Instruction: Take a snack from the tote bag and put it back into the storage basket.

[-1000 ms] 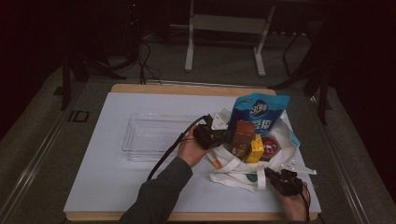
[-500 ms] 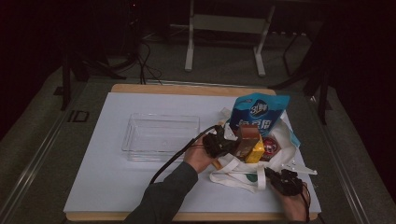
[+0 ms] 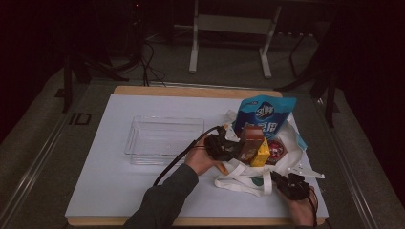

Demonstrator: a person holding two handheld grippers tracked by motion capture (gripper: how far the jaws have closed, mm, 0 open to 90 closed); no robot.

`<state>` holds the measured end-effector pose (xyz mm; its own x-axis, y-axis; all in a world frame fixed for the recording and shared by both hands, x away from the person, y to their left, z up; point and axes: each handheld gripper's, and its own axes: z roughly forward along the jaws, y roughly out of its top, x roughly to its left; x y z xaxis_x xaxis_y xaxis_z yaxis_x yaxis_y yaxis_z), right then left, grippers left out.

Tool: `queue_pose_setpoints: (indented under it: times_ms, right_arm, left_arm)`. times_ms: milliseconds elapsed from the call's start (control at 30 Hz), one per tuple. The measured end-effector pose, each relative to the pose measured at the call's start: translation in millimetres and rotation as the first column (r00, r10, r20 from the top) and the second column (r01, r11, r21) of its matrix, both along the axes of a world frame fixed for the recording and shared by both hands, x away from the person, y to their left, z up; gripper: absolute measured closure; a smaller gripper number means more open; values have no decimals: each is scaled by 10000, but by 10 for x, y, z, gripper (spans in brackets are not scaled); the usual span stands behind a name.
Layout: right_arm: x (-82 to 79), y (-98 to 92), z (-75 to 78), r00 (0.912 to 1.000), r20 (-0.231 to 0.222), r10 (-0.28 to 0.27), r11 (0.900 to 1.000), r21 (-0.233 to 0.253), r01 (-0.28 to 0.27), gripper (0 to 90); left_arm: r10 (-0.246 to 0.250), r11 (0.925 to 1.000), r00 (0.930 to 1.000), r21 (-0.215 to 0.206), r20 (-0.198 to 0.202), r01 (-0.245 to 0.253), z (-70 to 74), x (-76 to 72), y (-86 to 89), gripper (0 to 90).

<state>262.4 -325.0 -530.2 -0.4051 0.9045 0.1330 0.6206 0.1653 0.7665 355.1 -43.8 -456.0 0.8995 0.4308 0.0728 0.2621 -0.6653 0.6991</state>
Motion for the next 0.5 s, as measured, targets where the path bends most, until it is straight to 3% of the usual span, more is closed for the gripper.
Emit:
queue_pose_setpoints:
  times_ms: [233, 367, 500]
  right_arm:
    - [1, -7, -3, 10000, 22, 45, 10000, 36, -45, 869]
    - [1, -9, -5, 10000, 42, 73, 10000, 27, -73, 869]
    - [1, -7, -4, 10000, 41, 76, 10000, 14, -76, 869]
  left_arm:
    - [-122, 9997, 9998, 191, 140, 119, 29, -13, -3, 622]
    - [63, 9984, 9985, 560, 538, -93, 28, -27, -11, 564]
    - [248, 9987, 9982, 433, 541, -271, 50, -4, 44, 535]
